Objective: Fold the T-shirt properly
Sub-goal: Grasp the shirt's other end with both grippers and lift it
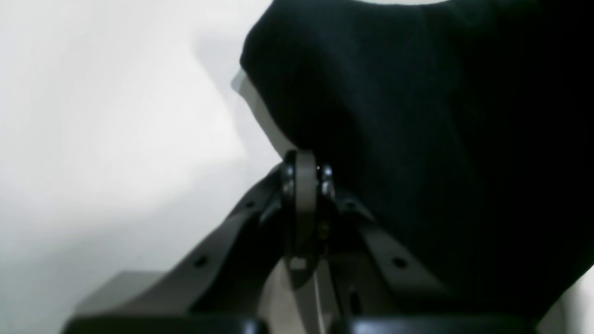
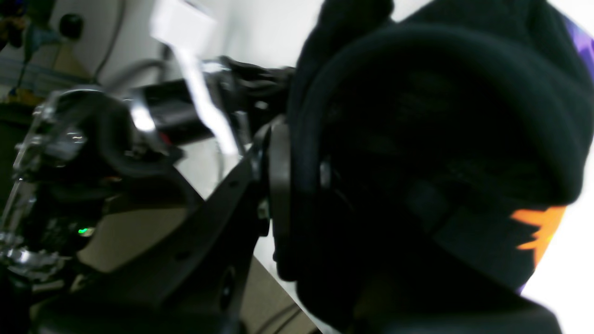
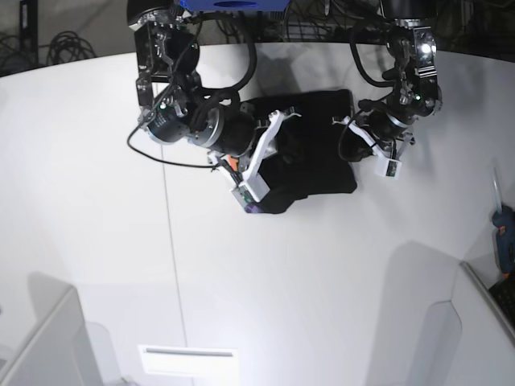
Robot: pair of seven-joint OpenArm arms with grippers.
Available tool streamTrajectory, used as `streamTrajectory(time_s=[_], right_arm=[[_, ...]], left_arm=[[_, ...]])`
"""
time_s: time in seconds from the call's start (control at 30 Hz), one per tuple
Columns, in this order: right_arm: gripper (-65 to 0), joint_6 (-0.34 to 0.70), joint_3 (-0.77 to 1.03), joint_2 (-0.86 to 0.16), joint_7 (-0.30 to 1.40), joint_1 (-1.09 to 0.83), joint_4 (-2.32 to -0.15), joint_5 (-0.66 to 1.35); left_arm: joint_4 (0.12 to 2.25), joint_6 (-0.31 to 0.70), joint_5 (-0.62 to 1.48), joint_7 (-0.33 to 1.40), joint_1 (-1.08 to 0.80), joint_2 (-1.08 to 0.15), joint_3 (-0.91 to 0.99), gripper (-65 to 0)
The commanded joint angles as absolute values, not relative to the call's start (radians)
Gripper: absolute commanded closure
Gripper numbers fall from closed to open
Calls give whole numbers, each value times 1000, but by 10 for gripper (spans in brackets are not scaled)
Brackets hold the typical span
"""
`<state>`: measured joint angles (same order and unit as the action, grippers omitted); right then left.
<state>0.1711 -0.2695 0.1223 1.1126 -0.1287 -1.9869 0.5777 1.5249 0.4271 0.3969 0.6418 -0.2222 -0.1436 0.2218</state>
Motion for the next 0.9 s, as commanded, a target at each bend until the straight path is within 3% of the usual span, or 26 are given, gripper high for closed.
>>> streamTrajectory(time_s=[0.0,0.4,0.67,0.87], right_arm=[[0,173,-277,133,1079,-119,-1988,601],[0,99,-286,133,980,-59,-1848,605],[0,30,-441,131,924,-53,-1817,599],[0,4,-458,127,889,-25,-1756,599]], left_arm=[[1518,414,351,714,-237,-145,220,0],[1521,414,351,714,-254,-145,165,0],[1526,414,351,714,-254,-145,174,0],[1529,414,352,714,-255,-151,176,0]])
